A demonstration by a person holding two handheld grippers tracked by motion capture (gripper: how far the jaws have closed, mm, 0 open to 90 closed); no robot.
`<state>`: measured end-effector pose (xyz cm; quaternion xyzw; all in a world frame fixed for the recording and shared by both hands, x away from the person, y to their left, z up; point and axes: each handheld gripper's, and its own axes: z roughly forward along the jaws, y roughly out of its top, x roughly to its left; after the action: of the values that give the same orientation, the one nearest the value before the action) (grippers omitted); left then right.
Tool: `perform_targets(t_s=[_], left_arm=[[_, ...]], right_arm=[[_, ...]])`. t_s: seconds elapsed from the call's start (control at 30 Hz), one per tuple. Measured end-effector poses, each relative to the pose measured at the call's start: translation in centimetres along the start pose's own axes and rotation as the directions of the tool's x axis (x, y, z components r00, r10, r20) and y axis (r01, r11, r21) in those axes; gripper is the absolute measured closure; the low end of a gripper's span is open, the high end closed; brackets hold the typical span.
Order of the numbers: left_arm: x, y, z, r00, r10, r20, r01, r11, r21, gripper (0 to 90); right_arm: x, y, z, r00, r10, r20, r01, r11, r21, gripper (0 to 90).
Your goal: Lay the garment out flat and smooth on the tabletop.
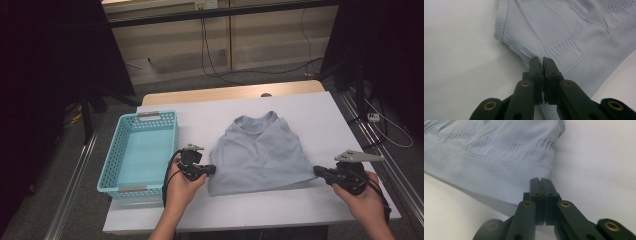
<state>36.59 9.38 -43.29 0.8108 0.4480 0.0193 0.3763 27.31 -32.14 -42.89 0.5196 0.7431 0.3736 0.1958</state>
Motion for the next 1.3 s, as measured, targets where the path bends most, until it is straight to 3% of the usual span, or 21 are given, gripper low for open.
perform_targets(t_s=[0.13, 0.23, 0.4, 0.47, 0.57, 0.6, 0.63, 0.7, 0.73, 1.03, 1.23, 1.3], left_arm=[[-0.3, -0.2, 0.5, 0.9993, 0.037, 0.010, -0.037, 0.9992, 0.015, 86.4], [-0.3, -0.2, 0.7, 0.9991, 0.041, 0.003, -0.041, 0.9991, 0.013, 85.5], [0.0, -0.1, 0.9, 0.9989, 0.036, 0.030, -0.037, 0.9992, 0.013, 84.9], [-0.2, -0.1, 1.0, 0.9983, 0.043, 0.040, -0.043, 0.9991, 0.003, 83.2], [-0.2, 0.0, 1.1, 0.9981, 0.048, 0.039, -0.048, 0.9988, -0.015, 77.5], [-0.2, 0.1, 1.0, 0.9981, 0.049, 0.038, -0.048, 0.9987, -0.016, 75.9], [-0.1, 0.1, 1.0, 0.9979, 0.047, 0.045, -0.046, 0.9988, -0.015, 72.6], [-0.1, 0.2, 1.1, 0.9983, 0.048, 0.031, -0.047, 0.9980, -0.043, 63.9], [0.0, 0.4, 1.0, 0.9982, 0.056, 0.020, -0.055, 0.9973, -0.049, 58.6], [0.3, 0.7, 1.2, 0.9962, 0.084, -0.025, -0.085, 0.9938, -0.071, 34.4], [0.2, 1.2, 1.5, 0.9930, 0.115, -0.028, -0.117, 0.9910, -0.065, 29.0], [0.2, 1.4, 1.6, 0.9914, 0.126, -0.034, -0.128, 0.9896, -0.065, 27.0]], right_arm=[[-0.1, -0.9, -0.4, 0.9999, -0.008, 0.007, 0.008, 0.9993, 0.036, 89.7], [-0.3, -1.1, 0.2, 0.9999, -0.011, 0.004, 0.011, 0.9986, 0.052, 89.7], [-0.5, -1.1, 0.8, 0.9988, -0.034, 0.036, 0.031, 0.9958, 0.087, 89.8], [-1.0, -1.2, 0.7, 0.9988, -0.023, 0.044, 0.019, 0.9964, 0.082, 89.9], [-1.4, -1.4, 0.4, 0.9985, -0.005, 0.055, 0.000, 0.9971, 0.077, 90.0], [-1.4, -1.5, 0.3, 0.9958, -0.022, 0.089, 0.014, 0.9955, 0.094, 90.0], [-1.5, -1.5, 0.2, 0.9950, -0.035, 0.094, 0.026, 0.9944, 0.102, 90.0], [-1.7, -1.6, 0.2, 0.9990, -0.015, 0.041, 0.012, 0.9968, 0.079, 90.0], [-1.6, -1.6, 0.1, 0.9989, -0.020, 0.043, 0.016, 0.9972, 0.073, 90.0], [-1.3, 0.3, 1.8, 0.9957, -0.026, 0.089, 0.023, 0.9991, 0.035, 55.2], [-1.6, 2.1, 3.3, 0.9949, -0.003, 0.100, 0.003, 1.0000, -0.001, 36.6], [-1.7, 2.9, 3.8, 0.9946, 0.003, 0.103, -0.002, 0.9999, -0.011, 34.4]])
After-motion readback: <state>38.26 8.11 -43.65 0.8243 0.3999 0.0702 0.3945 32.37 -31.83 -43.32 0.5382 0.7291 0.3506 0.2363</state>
